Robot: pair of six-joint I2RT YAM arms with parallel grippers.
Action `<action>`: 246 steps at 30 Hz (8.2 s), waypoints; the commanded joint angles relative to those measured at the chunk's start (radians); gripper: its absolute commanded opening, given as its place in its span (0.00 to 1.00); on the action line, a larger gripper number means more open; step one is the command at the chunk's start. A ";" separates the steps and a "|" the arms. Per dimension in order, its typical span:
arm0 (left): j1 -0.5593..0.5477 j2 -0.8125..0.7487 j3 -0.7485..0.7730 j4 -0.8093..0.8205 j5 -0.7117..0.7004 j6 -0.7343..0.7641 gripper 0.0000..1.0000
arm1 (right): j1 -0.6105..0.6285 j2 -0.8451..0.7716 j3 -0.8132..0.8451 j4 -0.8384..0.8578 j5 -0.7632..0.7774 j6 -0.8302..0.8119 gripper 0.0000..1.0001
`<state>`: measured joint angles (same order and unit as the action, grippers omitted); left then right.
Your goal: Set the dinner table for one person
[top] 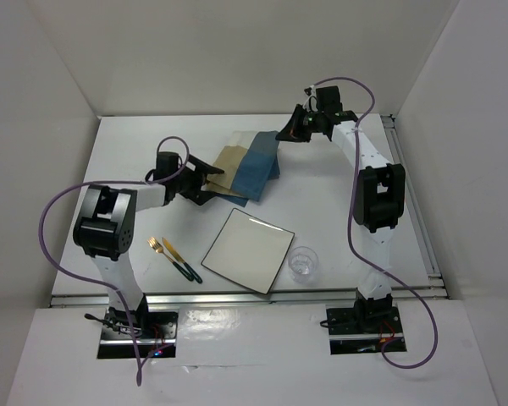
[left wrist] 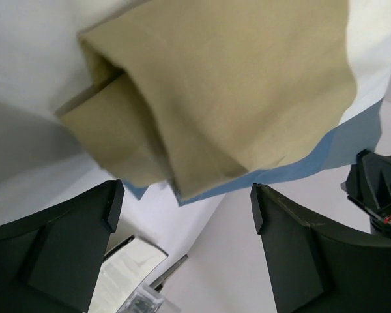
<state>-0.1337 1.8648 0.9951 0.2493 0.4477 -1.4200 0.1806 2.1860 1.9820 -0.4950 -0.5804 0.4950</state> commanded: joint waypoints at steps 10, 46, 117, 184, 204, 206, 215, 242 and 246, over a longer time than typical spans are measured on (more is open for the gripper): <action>0.009 0.068 0.057 0.110 -0.003 -0.011 0.94 | 0.005 -0.084 0.024 -0.042 0.016 -0.033 0.00; 0.158 0.128 0.697 -0.084 0.139 0.248 0.00 | -0.075 -0.020 0.386 -0.094 -0.090 -0.087 0.00; 0.117 0.069 0.295 -0.725 -0.139 0.650 0.66 | -0.276 -0.626 -1.095 0.230 0.174 0.324 0.72; 0.137 -0.176 0.379 -1.019 -0.443 0.751 1.00 | -0.037 -0.956 -0.978 -0.321 0.564 0.212 1.00; 0.128 -0.332 0.415 -0.975 -0.420 0.771 0.98 | 0.350 -1.177 -1.241 -0.481 0.564 0.548 0.66; 0.128 -0.332 0.406 -0.975 -0.420 0.771 0.96 | 0.350 -1.177 -1.253 -0.468 0.573 0.559 0.62; 0.128 -0.375 0.387 -0.963 -0.419 0.771 0.89 | 0.359 -1.167 -1.235 -0.493 0.664 0.589 0.00; 0.128 -0.467 0.392 -0.943 -0.139 0.835 1.00 | 0.053 0.004 0.205 -0.195 0.758 -0.006 0.00; 0.128 -0.467 0.383 -0.953 -0.129 0.845 1.00 | 0.011 0.150 0.397 -0.232 0.726 -0.018 0.00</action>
<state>-0.0036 1.4124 1.3800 -0.7029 0.2756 -0.6083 0.2214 2.2879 2.2490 -0.7582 0.1677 0.5083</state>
